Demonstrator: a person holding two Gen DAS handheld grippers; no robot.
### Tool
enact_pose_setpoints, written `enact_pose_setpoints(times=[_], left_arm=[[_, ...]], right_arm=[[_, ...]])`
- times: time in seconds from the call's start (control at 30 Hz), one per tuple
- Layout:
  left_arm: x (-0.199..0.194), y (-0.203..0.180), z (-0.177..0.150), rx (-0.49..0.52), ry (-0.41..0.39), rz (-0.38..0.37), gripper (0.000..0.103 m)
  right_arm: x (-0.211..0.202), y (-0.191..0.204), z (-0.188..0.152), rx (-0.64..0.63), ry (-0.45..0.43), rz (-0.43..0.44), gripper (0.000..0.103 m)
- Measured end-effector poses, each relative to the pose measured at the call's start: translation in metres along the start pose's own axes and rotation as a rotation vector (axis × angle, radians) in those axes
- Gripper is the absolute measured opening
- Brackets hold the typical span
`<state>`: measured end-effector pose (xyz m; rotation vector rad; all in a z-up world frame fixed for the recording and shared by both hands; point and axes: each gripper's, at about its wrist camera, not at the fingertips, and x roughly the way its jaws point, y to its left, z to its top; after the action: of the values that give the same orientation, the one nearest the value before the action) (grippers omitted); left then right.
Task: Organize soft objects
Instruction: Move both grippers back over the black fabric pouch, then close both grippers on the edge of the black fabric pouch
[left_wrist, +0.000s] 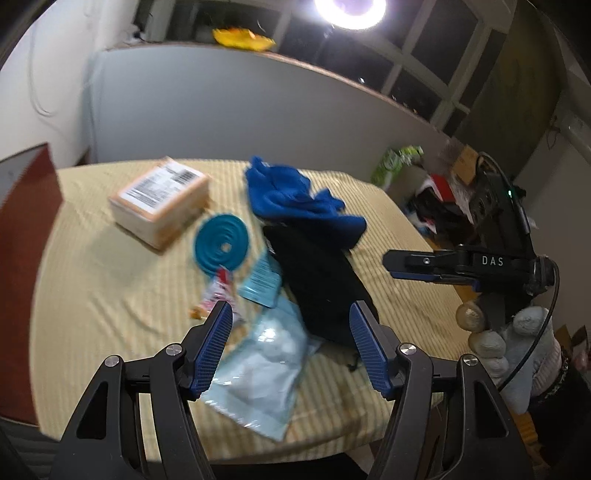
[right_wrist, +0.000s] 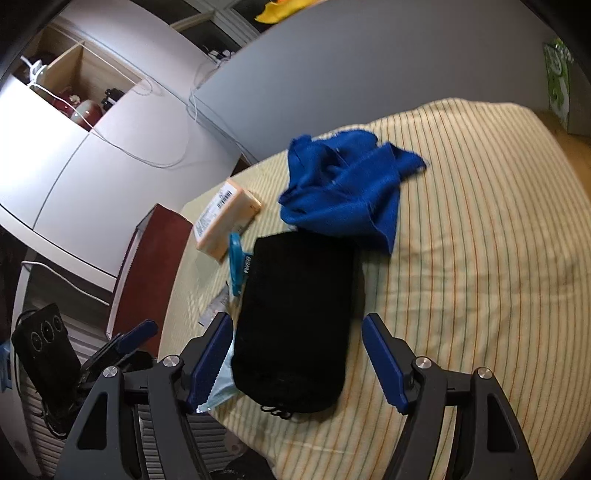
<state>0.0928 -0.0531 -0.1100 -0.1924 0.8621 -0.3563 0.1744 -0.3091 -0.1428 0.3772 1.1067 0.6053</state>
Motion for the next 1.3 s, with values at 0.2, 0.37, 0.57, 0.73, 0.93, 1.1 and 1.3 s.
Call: enact_pose_setpoints(times=[0.2, 0.37, 0.57, 0.73, 0.93, 1.1, 1.3], left_arm=[[0.027, -0.014, 0.001, 0.023, 0.067, -0.021, 0.066], [0.041, -0.020, 0.001, 0.042, 0.097, -0.021, 0.066], [0.052, -0.027, 0.002, 0.077, 0.124, -0.019, 0.066], [0.060, -0.030, 0.004, 0.096, 0.137, -0.010, 0.066], [0.071, -0.031, 0.005, 0.103, 0.160, -0.005, 0.066], [0.079, -0.029, 0.005, 0.083, 0.175, -0.017, 0.063], [0.081, -0.030, 0.005, 0.087, 0.175, -0.030, 0.051]], right_arm=[[0.013, -0.010, -0.001, 0.022, 0.035, 0.042, 0.068], [0.022, -0.015, 0.001, 0.032, 0.056, 0.054, 0.067], [0.033, -0.023, 0.004, 0.059, 0.073, 0.077, 0.067], [0.042, -0.027, 0.005, 0.077, 0.085, 0.103, 0.067], [0.049, -0.026, 0.005, 0.074, 0.104, 0.115, 0.063], [0.054, -0.025, 0.002, 0.075, 0.121, 0.122, 0.057], [0.062, -0.022, -0.001, 0.081, 0.135, 0.128, 0.048]])
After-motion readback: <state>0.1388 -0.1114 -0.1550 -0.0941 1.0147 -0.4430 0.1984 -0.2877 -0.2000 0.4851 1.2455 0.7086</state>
